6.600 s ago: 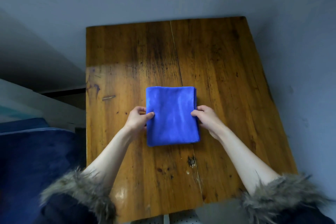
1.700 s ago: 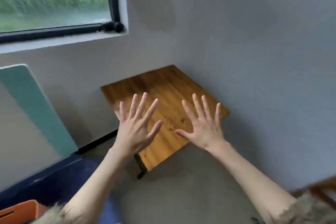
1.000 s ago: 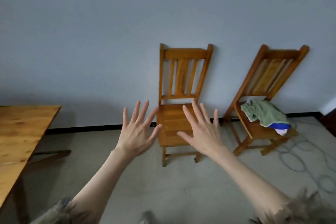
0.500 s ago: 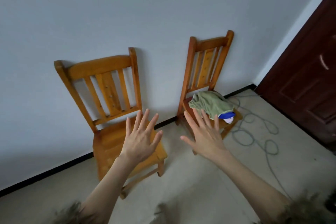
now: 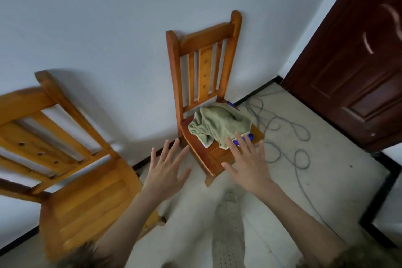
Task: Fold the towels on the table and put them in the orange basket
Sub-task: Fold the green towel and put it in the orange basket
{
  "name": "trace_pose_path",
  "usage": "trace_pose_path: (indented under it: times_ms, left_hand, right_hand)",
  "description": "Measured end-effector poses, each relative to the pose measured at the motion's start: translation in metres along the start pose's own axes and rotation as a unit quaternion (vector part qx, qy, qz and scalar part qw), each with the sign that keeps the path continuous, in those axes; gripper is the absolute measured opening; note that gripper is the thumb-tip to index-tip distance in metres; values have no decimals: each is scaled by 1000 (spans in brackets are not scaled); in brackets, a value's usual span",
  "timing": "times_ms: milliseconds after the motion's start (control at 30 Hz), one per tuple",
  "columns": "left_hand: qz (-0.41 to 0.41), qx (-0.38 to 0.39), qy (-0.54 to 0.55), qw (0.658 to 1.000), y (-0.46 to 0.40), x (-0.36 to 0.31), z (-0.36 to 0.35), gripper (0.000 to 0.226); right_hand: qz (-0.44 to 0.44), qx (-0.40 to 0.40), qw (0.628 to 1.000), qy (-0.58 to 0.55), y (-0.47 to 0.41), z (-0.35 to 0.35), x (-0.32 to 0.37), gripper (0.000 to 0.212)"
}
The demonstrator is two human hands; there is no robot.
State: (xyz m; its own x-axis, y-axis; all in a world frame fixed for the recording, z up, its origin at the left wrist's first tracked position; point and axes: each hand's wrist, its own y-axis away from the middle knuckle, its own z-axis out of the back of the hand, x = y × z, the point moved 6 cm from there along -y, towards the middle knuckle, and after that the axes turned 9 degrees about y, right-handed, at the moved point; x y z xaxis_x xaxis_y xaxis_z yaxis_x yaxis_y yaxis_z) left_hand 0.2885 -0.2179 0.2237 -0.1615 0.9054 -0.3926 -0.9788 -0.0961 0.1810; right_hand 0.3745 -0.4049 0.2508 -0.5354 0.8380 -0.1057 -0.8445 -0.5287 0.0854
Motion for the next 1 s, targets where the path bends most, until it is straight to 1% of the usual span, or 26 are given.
trace_pose_path:
  times_ms: [67,133,200,300,367,400,467,567,633,700,733,767,800,867,933,1000]
  left_hand:
    - [28,-4,9,1000,-49,-12,-18,81]
    - [52,-9,22,998,-90,-24,-33,80]
    - [77,3,43,996,-133,-38,-52,72]
    - [87,27,49,995,-186,-57,-80,59]
    - [82,49,44,994,-216,-66,-103,57]
    - [80,63,47,994,-229,-69,-115,57]
    - [83,93,49,991,-246,-69,-149,54]
    - [82,75,76,991,-267,-68,-193,51]
    - [83,99,78,989,-277,-66,-222,51]
    - [76,124,57,988,-286,-63,-248,52]
    - [74,129,52,988,-290,-63,-258,52]
    - [74,125,57,988,-294,-62,-267,51]
    - [72,104,61,990,-298,-60,-275,50]
    - [89,62,53,993,-305,-52,-287,48]
    - [128,33,58,990,-312,-45,-293,46]
    - [147,20,60,987,-318,-43,-297,46]
  right_hand:
    - [2,25,1000,8,-34,-22,-40,71]
    - [19,28,999,14,-64,-38,-74,73]
    - [32,31,999,14,-96,-59,-113,74]
    - [53,39,998,5,-135,-94,-160,74]
    - [59,49,997,-4,-162,-123,-182,70]
    - [66,52,996,-7,-174,-140,-188,62]
    - [78,63,995,-11,-193,-172,-193,44]
    - [95,62,993,-32,-216,-221,-193,42]
    - [111,54,992,-34,-225,-251,-189,36]
    - [120,47,991,-32,-227,-276,-184,23]
    - [123,43,991,-29,-227,-287,-181,22]
    - [126,48,991,-23,-228,-298,-179,27]
    - [126,54,990,-18,-230,-307,-178,30]
    - [112,67,991,-13,-238,-323,-175,31]
    - [96,58,994,-11,-245,-332,-174,24]
    - [97,22,995,-32,-250,-331,-172,15]
